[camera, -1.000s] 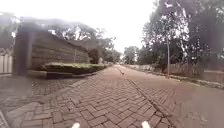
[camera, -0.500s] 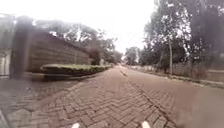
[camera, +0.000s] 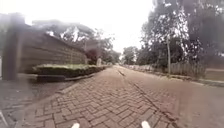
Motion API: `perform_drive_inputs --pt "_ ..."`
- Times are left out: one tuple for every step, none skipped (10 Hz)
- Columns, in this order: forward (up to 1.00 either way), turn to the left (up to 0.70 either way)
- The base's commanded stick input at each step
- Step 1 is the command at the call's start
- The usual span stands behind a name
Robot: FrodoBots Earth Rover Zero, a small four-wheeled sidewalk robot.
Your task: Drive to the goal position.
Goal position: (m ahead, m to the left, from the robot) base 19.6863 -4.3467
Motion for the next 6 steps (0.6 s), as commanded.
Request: perform_drive_inputs --pt "0.50 0.01" --pt "0.50 0.00" --pt "0.50 0.00" --pt "0.50 0.15" --pt "0.50 0.10" --pt "0.50 0.06"
